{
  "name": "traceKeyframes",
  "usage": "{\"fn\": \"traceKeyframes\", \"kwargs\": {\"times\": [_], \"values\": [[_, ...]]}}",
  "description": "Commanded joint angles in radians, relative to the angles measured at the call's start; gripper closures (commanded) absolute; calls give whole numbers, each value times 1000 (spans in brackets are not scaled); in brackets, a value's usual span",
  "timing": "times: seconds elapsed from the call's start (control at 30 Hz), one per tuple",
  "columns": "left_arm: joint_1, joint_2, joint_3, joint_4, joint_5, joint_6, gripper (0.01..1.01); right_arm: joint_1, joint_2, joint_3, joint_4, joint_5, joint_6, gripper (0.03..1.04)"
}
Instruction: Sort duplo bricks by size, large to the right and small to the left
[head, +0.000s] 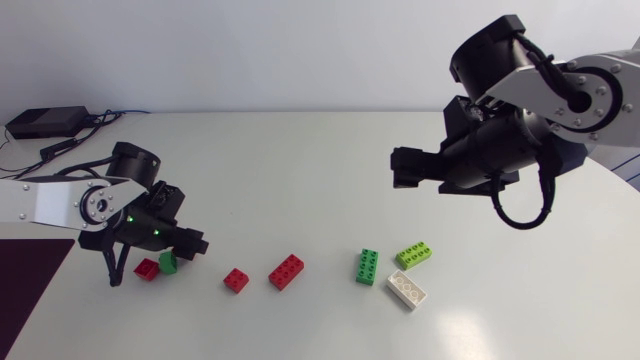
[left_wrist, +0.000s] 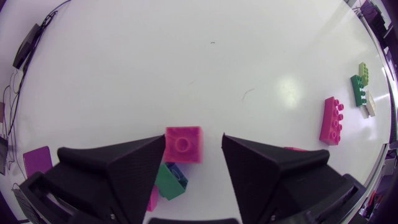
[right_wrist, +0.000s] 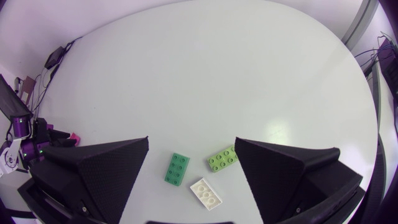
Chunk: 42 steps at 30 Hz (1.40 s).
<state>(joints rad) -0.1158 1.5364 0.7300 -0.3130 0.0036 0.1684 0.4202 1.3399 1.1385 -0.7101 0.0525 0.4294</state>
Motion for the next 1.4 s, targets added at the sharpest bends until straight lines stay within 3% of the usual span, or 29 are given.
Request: {"fn": "traceKeyframes", "kwargs": {"times": [0.0,0.17,0.33,0.8,0.97,1.13,1.23,1.37], "values": [[-5,-47,6,9,9,19,54,8,15,-28,3,-3,17,67],[-180,-110,82,-77,19,-38,56,8,12,-29,4,-3,20,67],[-323,-88,55,-95,44,-72,57,8,7,-39,4,-3,19,67],[-334,36,11,-175,93,13,125,8,4,-39,4,-3,20,67],[-320,91,19,-176,95,29,408,8,2,-46,4,-5,20,67],[-328,166,29,-164,99,29,462,8,-2,-51,9,-6,19,67],[-321,172,32,-153,101,29,697,8,-4,-52,11,-5,17,67],[-311,149,51,-159,101,37,700,8,-2,-52,12,-8,17,67]]}}
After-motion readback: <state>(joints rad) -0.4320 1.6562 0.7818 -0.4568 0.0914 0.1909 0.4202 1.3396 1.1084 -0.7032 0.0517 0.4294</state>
